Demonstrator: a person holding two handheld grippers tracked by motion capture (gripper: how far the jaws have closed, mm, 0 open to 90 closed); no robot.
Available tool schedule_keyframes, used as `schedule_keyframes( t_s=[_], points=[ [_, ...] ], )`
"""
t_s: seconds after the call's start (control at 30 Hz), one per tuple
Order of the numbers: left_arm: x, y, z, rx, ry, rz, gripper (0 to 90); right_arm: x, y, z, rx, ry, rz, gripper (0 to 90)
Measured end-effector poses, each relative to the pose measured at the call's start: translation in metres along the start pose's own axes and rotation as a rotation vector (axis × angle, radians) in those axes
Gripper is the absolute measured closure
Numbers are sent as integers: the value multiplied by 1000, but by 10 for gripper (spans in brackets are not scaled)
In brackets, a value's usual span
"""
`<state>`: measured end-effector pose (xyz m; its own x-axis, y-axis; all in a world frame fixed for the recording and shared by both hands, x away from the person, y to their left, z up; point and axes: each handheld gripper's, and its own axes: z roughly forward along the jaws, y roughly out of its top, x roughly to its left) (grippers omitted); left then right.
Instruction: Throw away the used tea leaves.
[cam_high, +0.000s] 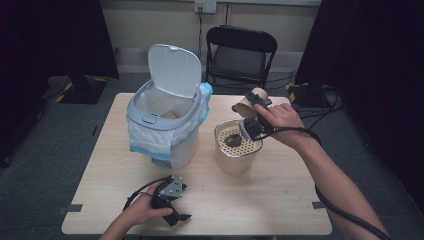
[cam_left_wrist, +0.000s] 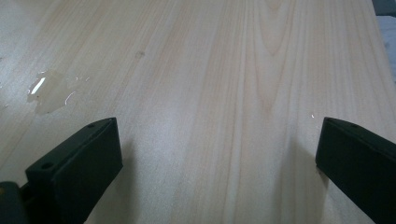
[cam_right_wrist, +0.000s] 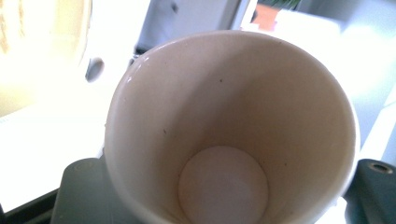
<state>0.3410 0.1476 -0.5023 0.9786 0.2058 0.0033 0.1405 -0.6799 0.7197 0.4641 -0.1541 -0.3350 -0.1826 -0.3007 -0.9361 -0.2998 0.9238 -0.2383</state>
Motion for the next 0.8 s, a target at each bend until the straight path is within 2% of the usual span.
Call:
schedule_keyframes(
  t_s=[0.07, 0.13, 0.17, 0.2, 0.37, 0.43, 0.57, 0.63, 0.8],
  points=[
    [0, 0, 0, 0, -4, -3, 0, -7, -8, 3, -29, 103, 197, 290],
    [0, 0, 0, 0, 0, 0, 0, -13, -17, 6, -62, 192, 372, 287],
    [0, 0, 0, 0, 0, 0, 0, -15, -21, 8, -76, 240, 477, 287],
    [0, 0, 0, 0, 0, 0, 0, -15, -24, 9, -89, 255, 520, 286],
    [0, 0, 0, 0, 0, 0, 0, -15, -41, 17, -151, 410, 866, 285],
    [0, 0, 0, 0, 0, 0, 0, -13, -48, 22, -164, 470, 989, 285],
    [0, 0, 0, 3, 0, 0, 0, -11, -53, 28, -188, 529, 1098, 285],
    [0, 0, 0, 3, 0, 0, 0, -12, -54, 30, -188, 534, 1106, 285],
    [0, 0, 0, 3, 0, 0, 0, -13, -54, 32, -204, 565, 1164, 284]
  ],
)
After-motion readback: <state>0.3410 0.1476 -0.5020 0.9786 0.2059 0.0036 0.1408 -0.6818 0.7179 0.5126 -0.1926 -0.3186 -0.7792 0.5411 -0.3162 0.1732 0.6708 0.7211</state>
